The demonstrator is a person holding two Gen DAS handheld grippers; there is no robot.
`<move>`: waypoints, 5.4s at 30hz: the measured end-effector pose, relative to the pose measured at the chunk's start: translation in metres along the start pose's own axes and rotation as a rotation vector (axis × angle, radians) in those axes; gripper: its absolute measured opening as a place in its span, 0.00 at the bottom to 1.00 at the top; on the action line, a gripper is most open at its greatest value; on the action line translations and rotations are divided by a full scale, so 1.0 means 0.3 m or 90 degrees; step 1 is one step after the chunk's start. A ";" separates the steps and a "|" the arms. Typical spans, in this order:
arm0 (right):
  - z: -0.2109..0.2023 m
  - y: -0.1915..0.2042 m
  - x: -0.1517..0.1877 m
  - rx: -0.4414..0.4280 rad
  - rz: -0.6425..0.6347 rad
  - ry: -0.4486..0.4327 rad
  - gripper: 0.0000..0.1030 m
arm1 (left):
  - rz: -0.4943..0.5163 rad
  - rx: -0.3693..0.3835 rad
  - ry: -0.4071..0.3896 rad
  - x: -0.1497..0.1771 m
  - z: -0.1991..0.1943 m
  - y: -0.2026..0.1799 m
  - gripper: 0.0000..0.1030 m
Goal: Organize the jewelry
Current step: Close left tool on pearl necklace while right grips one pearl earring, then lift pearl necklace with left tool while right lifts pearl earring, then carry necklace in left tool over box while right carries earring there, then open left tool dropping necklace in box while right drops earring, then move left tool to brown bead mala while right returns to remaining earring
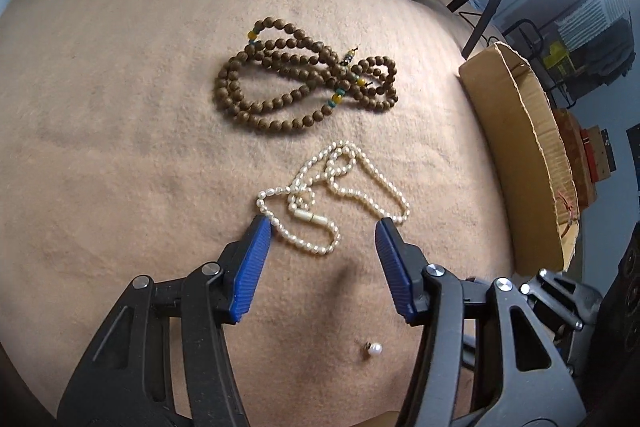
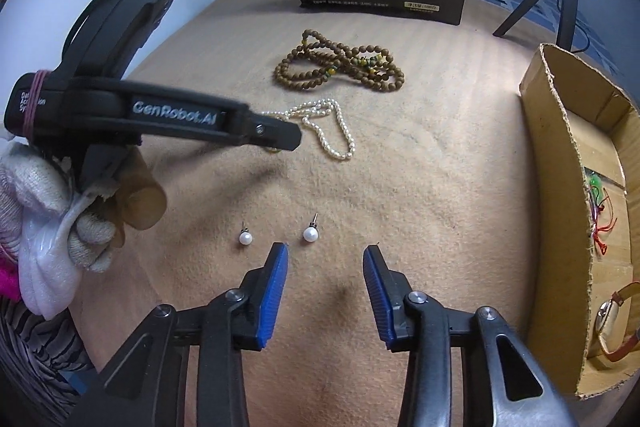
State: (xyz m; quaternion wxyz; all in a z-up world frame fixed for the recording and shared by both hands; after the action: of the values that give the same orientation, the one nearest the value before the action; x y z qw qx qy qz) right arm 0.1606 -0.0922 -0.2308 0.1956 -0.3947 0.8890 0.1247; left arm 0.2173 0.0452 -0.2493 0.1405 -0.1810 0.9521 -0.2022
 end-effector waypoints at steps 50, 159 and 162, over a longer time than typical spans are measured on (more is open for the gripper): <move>-0.025 -0.030 -0.074 0.039 0.018 -0.042 0.06 | 0.036 0.031 -0.080 -0.091 -0.041 -0.063 0.09; -0.525 -0.543 0.001 0.182 0.246 -0.214 0.86 | 0.202 0.030 -0.140 0.093 -0.210 -0.411 0.49; -0.522 -0.509 -0.021 0.171 0.235 -0.218 0.87 | 0.189 0.023 -0.146 0.078 -0.238 -0.336 0.49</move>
State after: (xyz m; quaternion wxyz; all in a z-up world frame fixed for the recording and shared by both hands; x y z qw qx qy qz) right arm 0.2400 -0.2474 -0.0985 0.3675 -0.1696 0.9085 0.1043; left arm 0.2009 -0.0264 -0.1471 0.2794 -0.0579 0.9425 -0.1743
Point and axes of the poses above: each gripper's, at about its wrist camera, not at the fingertips, and z roughly the way its jaws point, y to its left, x to its underside, the point moved 6 cm from there along z, roughly the way its jaws point, and after that the axes turned 13 degrees about -z, right-handed, at the moved point
